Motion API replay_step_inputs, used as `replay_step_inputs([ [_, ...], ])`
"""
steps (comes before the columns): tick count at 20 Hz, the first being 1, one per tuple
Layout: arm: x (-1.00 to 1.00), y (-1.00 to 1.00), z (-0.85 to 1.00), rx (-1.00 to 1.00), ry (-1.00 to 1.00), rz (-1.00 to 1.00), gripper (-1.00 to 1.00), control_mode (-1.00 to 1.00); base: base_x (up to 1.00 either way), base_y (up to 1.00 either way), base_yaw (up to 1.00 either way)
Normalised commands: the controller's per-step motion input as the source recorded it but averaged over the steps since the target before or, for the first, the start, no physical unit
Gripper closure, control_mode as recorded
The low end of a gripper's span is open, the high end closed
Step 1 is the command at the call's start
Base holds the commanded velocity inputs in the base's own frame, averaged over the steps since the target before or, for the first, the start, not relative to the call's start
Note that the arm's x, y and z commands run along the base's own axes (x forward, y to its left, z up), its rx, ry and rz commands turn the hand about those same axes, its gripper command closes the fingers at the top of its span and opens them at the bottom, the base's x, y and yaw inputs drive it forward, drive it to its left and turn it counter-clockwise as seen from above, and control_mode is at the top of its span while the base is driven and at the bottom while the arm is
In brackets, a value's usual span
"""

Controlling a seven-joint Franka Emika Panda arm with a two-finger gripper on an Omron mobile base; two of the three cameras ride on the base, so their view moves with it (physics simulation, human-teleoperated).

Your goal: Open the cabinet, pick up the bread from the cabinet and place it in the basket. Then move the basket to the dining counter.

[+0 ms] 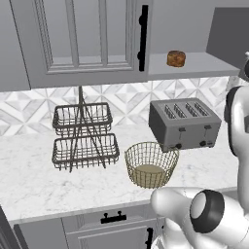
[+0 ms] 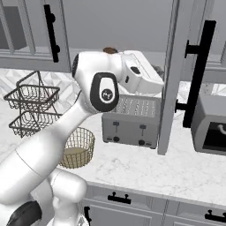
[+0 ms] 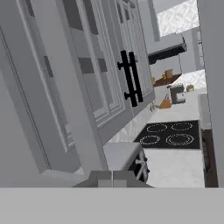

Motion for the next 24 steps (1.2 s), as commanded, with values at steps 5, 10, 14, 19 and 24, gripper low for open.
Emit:
replay_step_inputs([
  [5, 0.26, -0.46, 0.01, 0.11, 0.07, 0.07, 1.0, -1.0, 0.0, 0.0, 0.0],
  [10, -0.39, 0.69, 0.13, -0.02, -0.1, 0.03, 1.0, -1.0, 0.0, 0.0, 0.0],
  [14, -0.34, 1.0, 0.48, -0.03, 0.0, 0.1, 1.0, -1.0, 0.0, 0.0, 0.0],
  [19, 0.0, 0.92, 0.44, 0.06, 0.1, 0.39, 1.0, -1.0, 0.0, 0.0, 0.0],
  [24, 0.0, 0.52, 0.04, 0.07, 0.17, 0.61, 1.0, -1.0, 0.0, 0.0, 0.0],
])
